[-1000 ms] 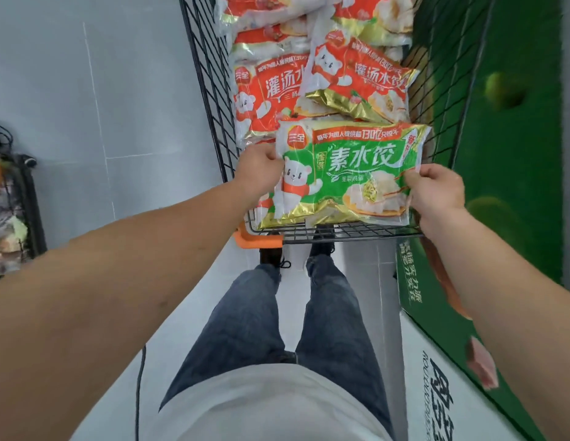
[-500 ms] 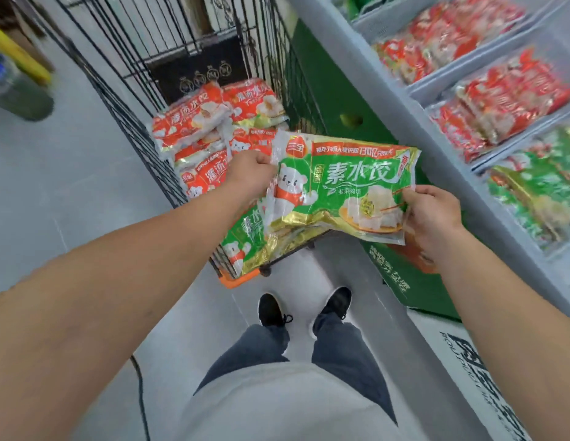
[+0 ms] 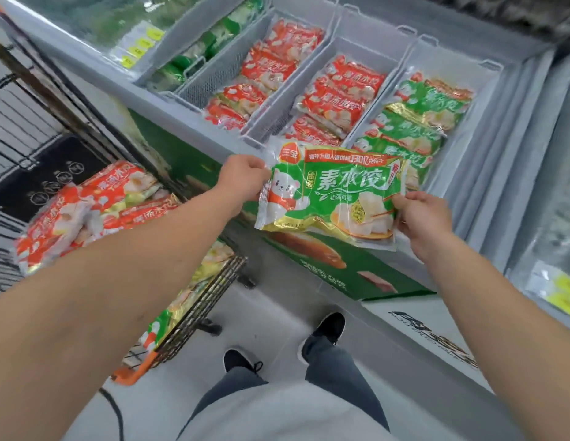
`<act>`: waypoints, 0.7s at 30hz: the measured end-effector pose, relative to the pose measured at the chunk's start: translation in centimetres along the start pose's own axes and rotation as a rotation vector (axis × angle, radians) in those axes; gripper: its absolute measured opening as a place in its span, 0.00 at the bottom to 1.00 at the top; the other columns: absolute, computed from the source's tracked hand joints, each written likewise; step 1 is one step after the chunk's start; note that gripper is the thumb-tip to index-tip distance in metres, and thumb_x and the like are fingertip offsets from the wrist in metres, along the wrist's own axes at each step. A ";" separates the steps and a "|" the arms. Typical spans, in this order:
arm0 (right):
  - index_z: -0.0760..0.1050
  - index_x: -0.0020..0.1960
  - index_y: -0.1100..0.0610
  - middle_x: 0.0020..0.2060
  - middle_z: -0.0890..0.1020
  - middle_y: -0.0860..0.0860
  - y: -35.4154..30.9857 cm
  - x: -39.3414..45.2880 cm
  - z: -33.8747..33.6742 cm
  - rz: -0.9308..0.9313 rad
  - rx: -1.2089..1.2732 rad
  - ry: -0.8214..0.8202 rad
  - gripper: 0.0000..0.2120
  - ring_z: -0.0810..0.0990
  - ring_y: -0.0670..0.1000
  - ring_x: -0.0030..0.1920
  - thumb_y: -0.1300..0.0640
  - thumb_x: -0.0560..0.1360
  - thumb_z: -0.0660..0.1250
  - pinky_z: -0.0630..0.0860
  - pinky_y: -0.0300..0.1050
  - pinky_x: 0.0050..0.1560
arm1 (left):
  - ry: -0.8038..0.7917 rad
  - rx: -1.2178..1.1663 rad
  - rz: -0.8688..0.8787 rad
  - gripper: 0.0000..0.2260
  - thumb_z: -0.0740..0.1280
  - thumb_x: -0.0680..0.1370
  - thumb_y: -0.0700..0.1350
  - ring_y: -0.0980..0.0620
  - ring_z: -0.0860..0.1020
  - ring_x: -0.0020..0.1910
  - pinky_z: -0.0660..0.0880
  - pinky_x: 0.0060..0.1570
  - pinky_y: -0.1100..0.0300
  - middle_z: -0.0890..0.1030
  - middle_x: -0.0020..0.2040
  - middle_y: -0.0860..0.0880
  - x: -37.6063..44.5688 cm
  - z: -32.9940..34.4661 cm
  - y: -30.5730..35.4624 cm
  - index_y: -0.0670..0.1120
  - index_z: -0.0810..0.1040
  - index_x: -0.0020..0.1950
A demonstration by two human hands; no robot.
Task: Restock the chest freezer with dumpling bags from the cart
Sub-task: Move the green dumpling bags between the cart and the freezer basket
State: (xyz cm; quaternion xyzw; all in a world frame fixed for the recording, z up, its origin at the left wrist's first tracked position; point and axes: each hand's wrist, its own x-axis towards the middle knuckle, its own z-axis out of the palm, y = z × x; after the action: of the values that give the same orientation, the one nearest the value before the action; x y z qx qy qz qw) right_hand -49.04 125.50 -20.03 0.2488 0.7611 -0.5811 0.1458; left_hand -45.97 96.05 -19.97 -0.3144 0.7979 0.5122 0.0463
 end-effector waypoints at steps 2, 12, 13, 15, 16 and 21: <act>0.78 0.42 0.55 0.46 0.85 0.56 -0.5 2.3 -2.4 0.003 0.001 0.002 0.04 0.83 0.59 0.47 0.60 0.76 0.69 0.80 0.61 0.55 | -0.020 0.022 0.009 0.04 0.68 0.75 0.39 0.42 0.84 0.47 0.83 0.47 0.44 0.84 0.44 0.40 1.4 3.0 2.1 0.39 0.82 0.45; 0.76 0.38 0.55 0.39 0.83 0.55 -4.0 11.7 -7.7 0.022 0.032 0.102 0.08 0.82 0.55 0.43 0.62 0.75 0.70 0.81 0.57 0.52 | -0.087 0.055 0.026 0.07 0.69 0.72 0.39 0.44 0.81 0.39 0.82 0.46 0.39 0.81 0.36 0.43 9.1 12.6 9.7 0.46 0.79 0.34; 0.76 0.37 0.55 0.38 0.83 0.55 -4.2 12.5 -7.7 0.019 0.035 0.115 0.09 0.82 0.55 0.42 0.62 0.75 0.70 0.81 0.57 0.52 | -0.091 0.063 0.036 0.06 0.69 0.72 0.39 0.43 0.82 0.40 0.82 0.45 0.40 0.81 0.37 0.43 10.0 13.2 10.1 0.46 0.79 0.35; 0.76 0.36 0.53 0.37 0.83 0.54 -4.9 14.3 -7.6 0.029 0.040 0.149 0.10 0.82 0.54 0.40 0.62 0.74 0.70 0.81 0.57 0.51 | -0.098 0.087 0.062 0.04 0.69 0.72 0.39 0.45 0.80 0.38 0.82 0.45 0.41 0.81 0.37 0.44 12.0 14.3 11.1 0.43 0.81 0.37; 0.76 0.35 0.53 0.37 0.83 0.54 -5.3 15.3 -7.5 0.039 0.041 0.164 0.10 0.81 0.54 0.40 0.61 0.74 0.71 0.81 0.57 0.51 | -0.107 0.100 0.068 0.03 0.69 0.72 0.39 0.47 0.79 0.37 0.81 0.45 0.41 0.80 0.37 0.43 13.2 14.9 11.5 0.40 0.81 0.40; 0.76 0.35 0.52 0.35 0.81 0.52 -6.9 19.6 -6.2 0.056 -0.001 0.246 0.09 0.79 0.52 0.37 0.60 0.73 0.71 0.78 0.49 0.38 | -0.220 0.140 0.098 0.03 0.70 0.72 0.38 0.46 0.78 0.39 0.81 0.46 0.39 0.80 0.39 0.39 20.4 17.8 13.3 0.39 0.80 0.38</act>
State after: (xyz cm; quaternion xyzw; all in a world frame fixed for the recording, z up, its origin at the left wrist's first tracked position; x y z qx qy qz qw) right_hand -68.77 134.19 -22.70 0.3394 0.7663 -0.5414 0.0678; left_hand -73.98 105.54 -25.95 -0.2128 0.8362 0.4884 0.1301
